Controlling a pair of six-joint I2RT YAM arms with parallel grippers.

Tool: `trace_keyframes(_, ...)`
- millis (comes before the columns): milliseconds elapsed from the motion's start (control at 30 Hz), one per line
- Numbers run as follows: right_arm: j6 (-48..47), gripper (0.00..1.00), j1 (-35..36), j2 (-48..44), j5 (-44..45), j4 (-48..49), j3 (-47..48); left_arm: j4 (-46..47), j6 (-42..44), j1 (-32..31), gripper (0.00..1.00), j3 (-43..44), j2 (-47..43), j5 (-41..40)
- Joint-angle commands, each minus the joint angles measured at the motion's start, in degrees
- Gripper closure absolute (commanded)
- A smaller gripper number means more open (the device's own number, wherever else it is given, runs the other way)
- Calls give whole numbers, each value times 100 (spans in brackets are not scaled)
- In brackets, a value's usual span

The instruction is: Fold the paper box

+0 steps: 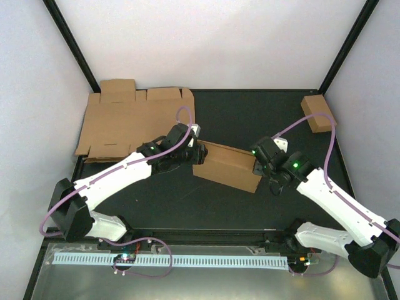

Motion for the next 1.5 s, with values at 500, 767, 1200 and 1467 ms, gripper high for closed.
trace_keyframes(500, -140, 68, -32, 293, -160, -1554, 1087, -694, 3, -156, 37, 90, 123, -2)
trace_keyframes(767, -202, 78, -103, 325, -146, -1417, 1256, -716, 2, -165, 38, 112, 132, -16)
trace_keyframes(1200, 51, 99, -117, 301, -554, -1347, 891, -750, -100, -207, 38, 98, 107, -113)
trace_keyframes(1467, 160, 99, -91, -28, -694, -1255, 236, -756, -163, -218, 38, 70, 141, -155)
